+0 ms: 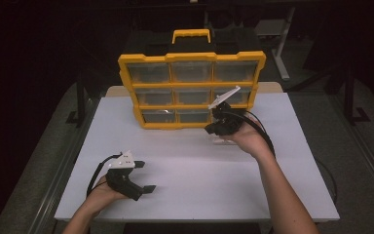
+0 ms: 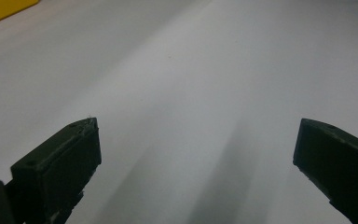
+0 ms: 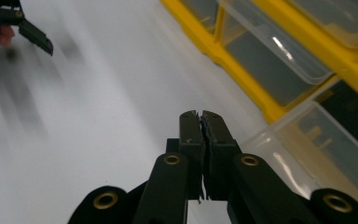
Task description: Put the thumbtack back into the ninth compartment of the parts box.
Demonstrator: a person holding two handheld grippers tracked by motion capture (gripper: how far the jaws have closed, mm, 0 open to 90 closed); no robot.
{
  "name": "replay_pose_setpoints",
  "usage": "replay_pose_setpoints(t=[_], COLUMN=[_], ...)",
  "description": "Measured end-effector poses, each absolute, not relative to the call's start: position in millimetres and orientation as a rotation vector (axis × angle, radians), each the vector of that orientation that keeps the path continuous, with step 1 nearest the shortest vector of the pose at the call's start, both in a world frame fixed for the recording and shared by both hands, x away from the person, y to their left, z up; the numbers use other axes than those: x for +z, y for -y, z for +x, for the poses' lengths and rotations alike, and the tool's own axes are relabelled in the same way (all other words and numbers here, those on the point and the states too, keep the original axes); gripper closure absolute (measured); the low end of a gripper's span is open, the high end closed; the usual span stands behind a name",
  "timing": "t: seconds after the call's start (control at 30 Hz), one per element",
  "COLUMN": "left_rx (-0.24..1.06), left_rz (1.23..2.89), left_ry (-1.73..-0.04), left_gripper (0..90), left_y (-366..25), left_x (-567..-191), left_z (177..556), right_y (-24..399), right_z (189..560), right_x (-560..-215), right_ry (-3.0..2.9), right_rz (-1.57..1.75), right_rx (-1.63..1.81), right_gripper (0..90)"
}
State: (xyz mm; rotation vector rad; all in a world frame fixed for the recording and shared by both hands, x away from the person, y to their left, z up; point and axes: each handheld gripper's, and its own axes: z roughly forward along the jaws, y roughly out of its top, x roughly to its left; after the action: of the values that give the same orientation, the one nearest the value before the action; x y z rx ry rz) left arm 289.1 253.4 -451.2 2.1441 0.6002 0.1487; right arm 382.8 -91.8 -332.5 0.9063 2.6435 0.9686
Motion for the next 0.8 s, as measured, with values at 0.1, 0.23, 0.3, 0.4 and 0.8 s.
replay_pose_setpoints(t=[0.1,0.23,0.3,0.4,0.8], left_rx=[0.144,0.142,0.142,0.143,0.139], left_rz=[2.143,2.143,2.141,2.138,2.138], left_ry=[-0.601,-0.599,-0.602,-0.606,-0.609], left_gripper=[0.6,0.6,0.6,0.6,0.6], left_y=[-252.3,-251.0,-251.4,-252.2,-253.9], left_x=[-450.9,-450.8,-450.7,-451.0,-452.0], left_z=[289.2,289.3,289.2,289.5,289.2], right_y=[98.2,106.6,108.7,111.0,120.0], right_z=[387.8,396.0,399.9,404.2,412.0], right_x=[-329.5,-330.9,-334.8,-339.7,-354.1], right_ry=[-2.62,-2.6,-2.597,-2.596,-2.579], right_rz=[0.936,0.967,0.989,0.996,1.049], right_rx=[0.977,0.981,0.95,0.924,0.847], right_gripper=[86.5,86.5,86.5,86.5,86.0])
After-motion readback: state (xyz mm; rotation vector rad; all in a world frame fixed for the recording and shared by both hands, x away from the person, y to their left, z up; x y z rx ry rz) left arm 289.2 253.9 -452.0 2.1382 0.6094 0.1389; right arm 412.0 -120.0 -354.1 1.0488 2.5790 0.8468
